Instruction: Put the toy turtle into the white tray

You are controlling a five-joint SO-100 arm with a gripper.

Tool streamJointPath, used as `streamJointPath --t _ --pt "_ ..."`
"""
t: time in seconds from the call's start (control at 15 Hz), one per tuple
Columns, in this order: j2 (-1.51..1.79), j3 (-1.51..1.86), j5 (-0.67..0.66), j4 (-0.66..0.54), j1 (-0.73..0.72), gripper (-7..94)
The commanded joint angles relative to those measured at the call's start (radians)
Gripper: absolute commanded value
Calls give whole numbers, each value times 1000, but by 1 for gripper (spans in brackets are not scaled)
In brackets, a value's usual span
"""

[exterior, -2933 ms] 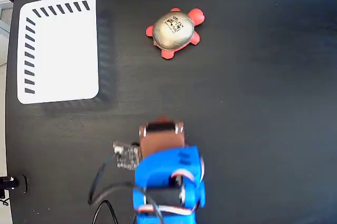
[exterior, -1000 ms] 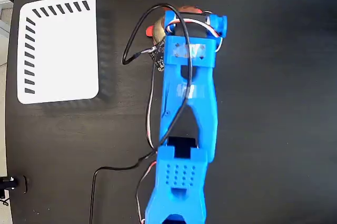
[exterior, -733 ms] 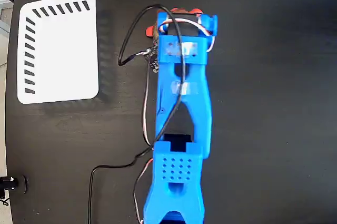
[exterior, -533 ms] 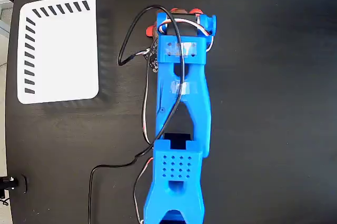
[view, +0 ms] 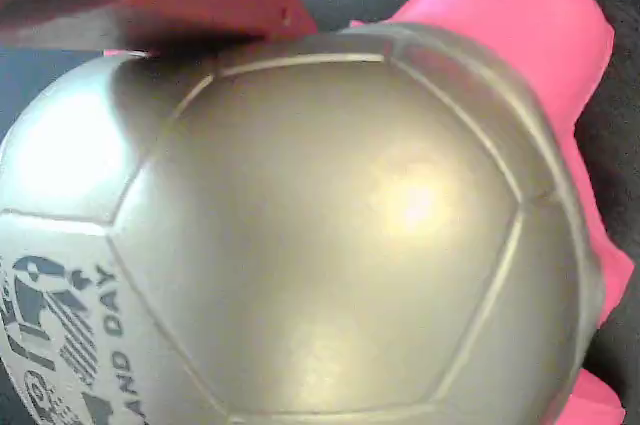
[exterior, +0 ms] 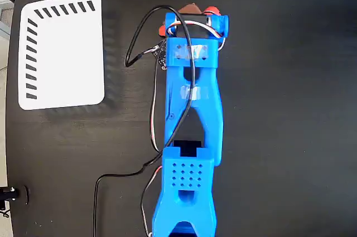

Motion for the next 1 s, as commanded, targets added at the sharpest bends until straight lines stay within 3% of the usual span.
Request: streamJointPath --t 0.0,0.4,0.93 --pt "160 5 20 6 -9 0" --pt "548 284 135 -2 -104 0" --pt "1009 577 422 3 -416 0"
